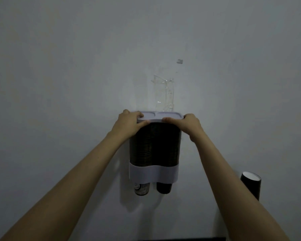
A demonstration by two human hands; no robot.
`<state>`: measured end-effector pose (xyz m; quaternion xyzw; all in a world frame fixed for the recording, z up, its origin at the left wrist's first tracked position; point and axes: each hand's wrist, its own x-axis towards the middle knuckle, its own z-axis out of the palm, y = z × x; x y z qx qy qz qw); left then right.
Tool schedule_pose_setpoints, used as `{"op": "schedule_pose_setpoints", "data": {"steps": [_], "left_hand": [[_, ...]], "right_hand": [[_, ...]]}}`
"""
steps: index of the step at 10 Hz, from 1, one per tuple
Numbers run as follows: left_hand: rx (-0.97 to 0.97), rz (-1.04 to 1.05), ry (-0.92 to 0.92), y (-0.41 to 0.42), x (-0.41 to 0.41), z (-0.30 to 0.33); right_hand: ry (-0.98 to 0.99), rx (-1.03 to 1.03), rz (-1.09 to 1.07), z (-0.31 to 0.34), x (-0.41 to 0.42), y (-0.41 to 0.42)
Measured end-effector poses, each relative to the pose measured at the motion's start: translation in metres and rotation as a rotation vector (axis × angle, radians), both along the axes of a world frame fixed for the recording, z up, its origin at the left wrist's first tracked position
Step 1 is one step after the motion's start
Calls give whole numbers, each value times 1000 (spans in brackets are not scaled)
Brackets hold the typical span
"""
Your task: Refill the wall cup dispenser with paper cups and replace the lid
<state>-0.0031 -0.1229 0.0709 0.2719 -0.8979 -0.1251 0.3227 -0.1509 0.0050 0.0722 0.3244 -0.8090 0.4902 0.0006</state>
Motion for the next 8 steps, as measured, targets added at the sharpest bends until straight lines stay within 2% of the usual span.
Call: {"op": "schedule_pose_setpoints", "data": {"steps": [3, 4, 5, 6, 7, 8], "left_hand": [[-156, -5, -190, -10, -4, 13], [-231, 38, -229, -7, -9, 11], [-212, 70, -258, -4, -10, 14], [-112, 122, -317, 7, -4, 16], [-108, 124, -181, 16, 6, 21], [-188, 99, 160, 23, 21, 39]], "right_hand": [[281, 82, 3, -4, 1, 0], [391, 318, -37, 7, -2, 1], [438, 502, -85, 11, 5, 0], [499, 639, -98, 12, 18, 13], [476, 358, -10, 27, 38, 34], [524, -289, 207, 65, 66, 92]]}}
